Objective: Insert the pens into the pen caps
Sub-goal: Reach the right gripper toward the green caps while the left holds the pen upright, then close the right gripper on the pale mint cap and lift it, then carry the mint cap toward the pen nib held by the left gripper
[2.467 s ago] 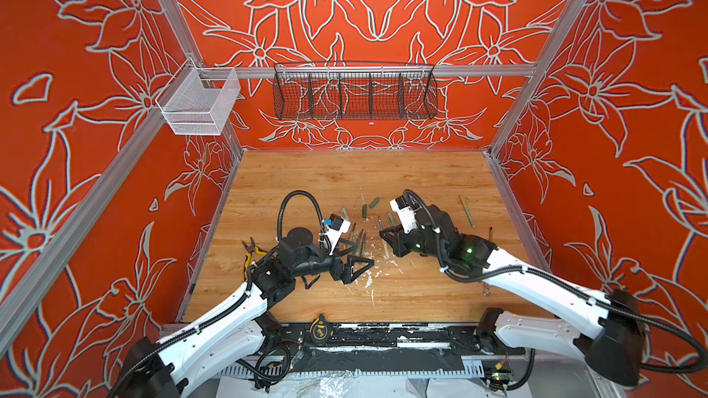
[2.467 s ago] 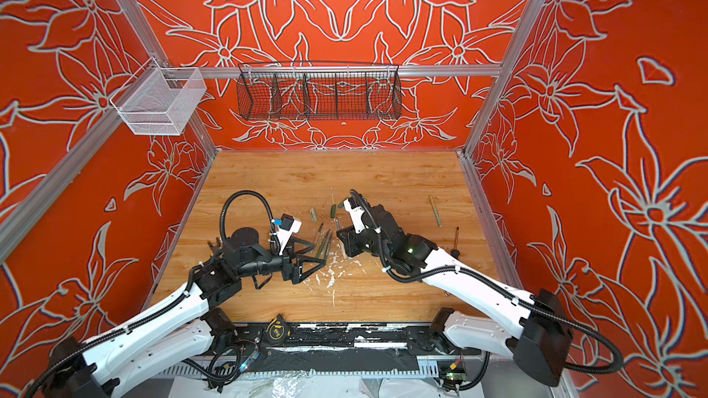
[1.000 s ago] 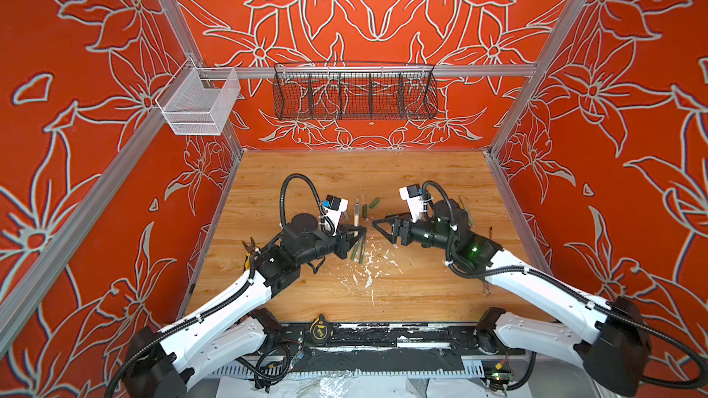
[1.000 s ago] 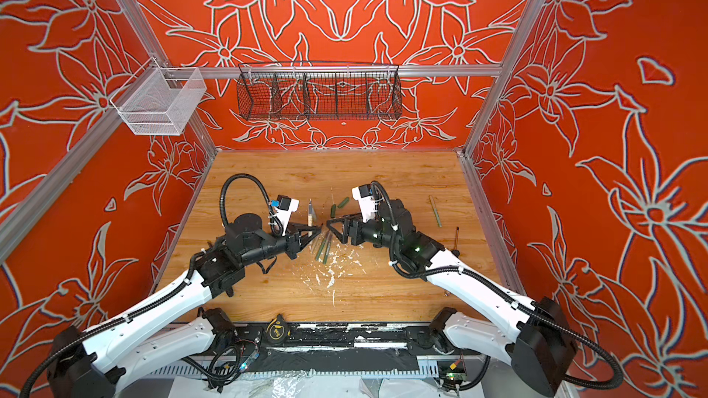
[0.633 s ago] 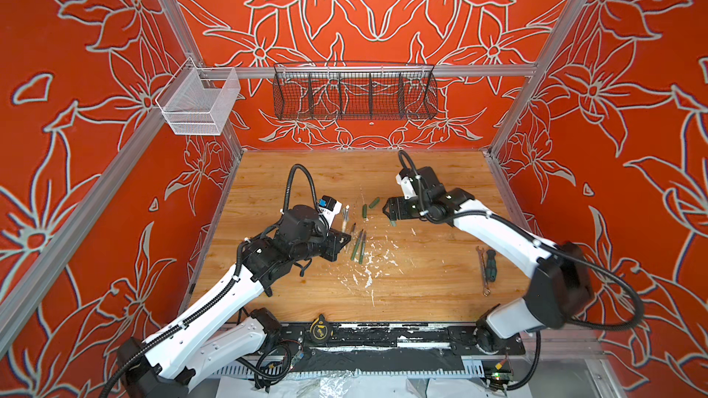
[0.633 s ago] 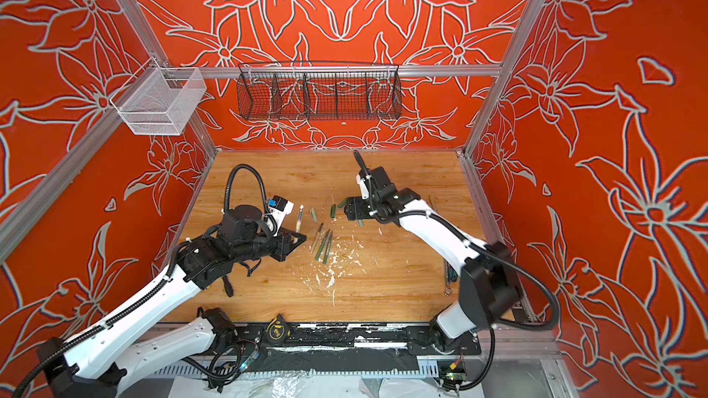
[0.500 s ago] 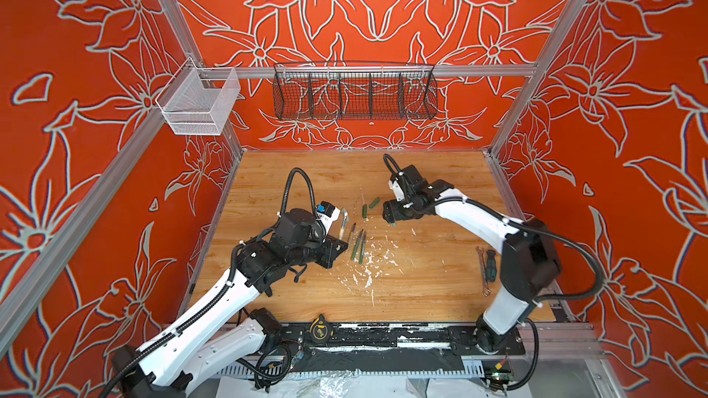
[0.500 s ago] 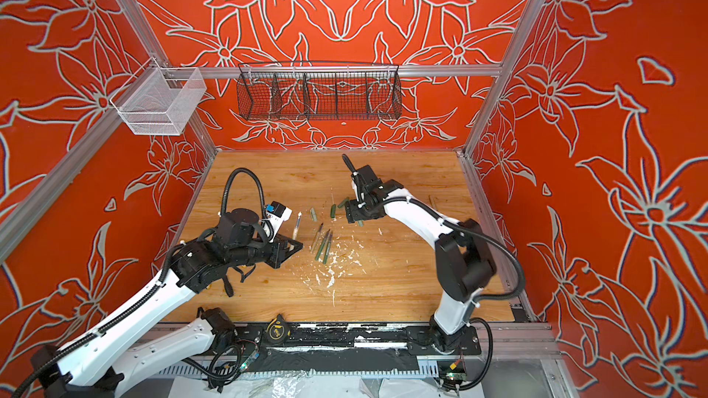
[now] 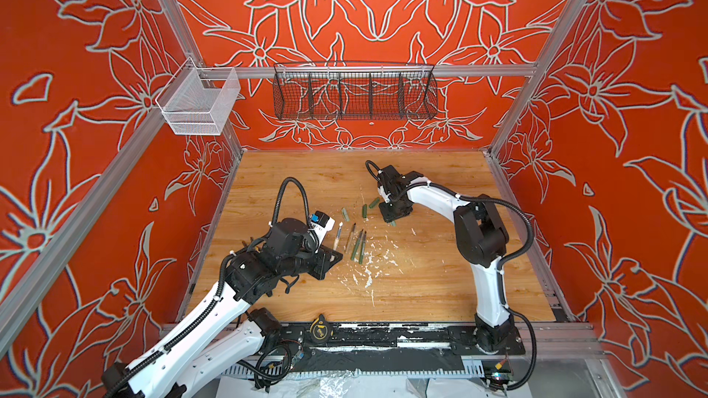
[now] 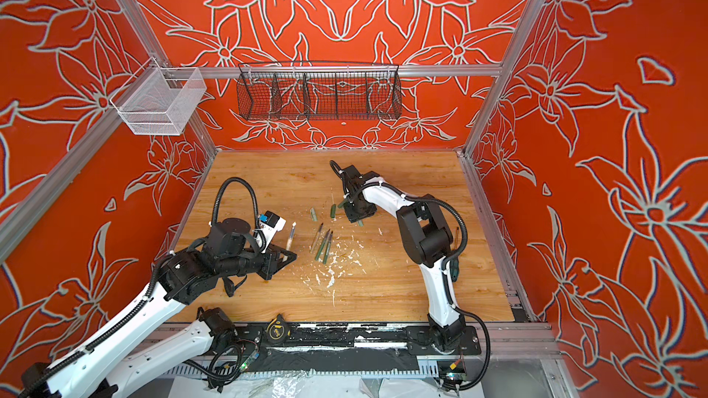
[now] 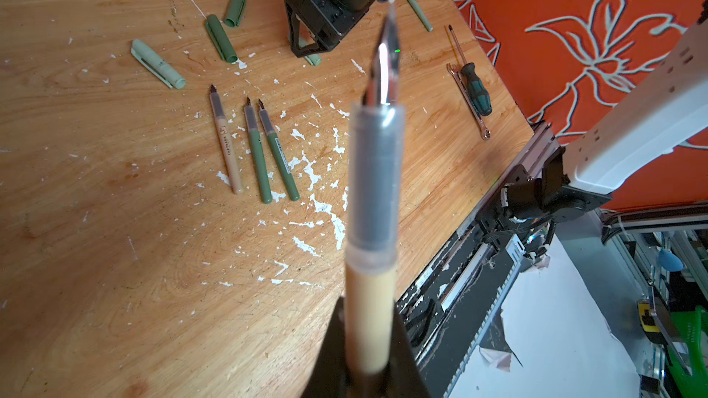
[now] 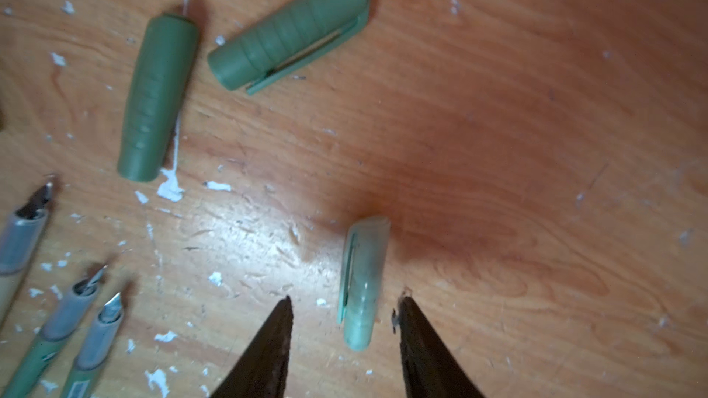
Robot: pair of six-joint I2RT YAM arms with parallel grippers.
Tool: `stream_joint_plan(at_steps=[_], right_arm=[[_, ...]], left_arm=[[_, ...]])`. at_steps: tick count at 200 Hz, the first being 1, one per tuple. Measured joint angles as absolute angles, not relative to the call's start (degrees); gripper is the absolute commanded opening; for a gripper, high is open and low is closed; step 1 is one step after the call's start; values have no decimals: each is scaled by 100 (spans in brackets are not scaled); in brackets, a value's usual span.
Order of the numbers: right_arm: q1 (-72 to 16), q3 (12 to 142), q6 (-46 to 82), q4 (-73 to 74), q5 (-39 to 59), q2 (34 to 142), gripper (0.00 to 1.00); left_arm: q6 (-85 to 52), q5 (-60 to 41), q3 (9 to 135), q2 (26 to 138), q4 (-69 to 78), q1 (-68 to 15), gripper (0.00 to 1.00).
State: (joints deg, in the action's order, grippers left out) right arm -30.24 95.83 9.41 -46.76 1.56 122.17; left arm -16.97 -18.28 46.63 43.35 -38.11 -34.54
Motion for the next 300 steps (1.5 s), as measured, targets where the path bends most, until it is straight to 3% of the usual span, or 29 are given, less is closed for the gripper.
stream_joint_plan(at_steps=[156,300], right_arm=[[-2648,9821,928,-4713,1057,12532,6],[-2648,9223,972,-4584,1149,12014,1]], left_arm=[[-1767,-1813,4521,4298,-3802,-3454,0],[-1984,-2292,4316,4974,-2941,-3454,0]])
